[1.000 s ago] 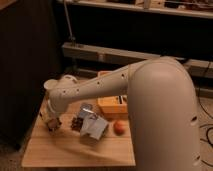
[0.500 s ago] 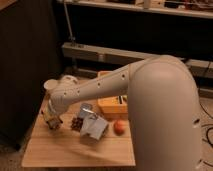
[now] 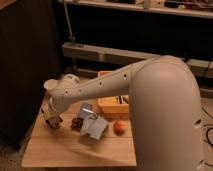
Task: Place eraser in metal cup
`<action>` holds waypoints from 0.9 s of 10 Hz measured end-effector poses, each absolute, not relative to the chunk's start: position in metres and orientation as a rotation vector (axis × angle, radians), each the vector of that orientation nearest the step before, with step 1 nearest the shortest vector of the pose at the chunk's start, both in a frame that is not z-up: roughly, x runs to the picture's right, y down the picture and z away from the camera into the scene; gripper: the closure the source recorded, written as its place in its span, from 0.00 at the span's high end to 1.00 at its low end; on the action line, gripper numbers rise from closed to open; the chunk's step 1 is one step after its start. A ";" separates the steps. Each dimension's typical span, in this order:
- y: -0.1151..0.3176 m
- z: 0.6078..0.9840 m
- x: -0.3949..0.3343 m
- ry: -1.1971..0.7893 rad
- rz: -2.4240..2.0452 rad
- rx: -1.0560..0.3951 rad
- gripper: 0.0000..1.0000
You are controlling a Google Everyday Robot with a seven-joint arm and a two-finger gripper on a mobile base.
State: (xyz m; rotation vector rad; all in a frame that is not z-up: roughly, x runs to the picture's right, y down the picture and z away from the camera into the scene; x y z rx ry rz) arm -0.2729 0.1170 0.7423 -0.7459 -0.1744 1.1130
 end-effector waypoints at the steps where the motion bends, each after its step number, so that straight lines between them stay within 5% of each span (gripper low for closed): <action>1: 0.115 0.742 -0.273 -0.179 1.114 -0.748 0.31; 6: 0.114 0.740 -0.275 -0.176 1.101 -0.759 0.79; 9: 0.115 0.741 -0.277 -0.160 1.095 -0.776 0.80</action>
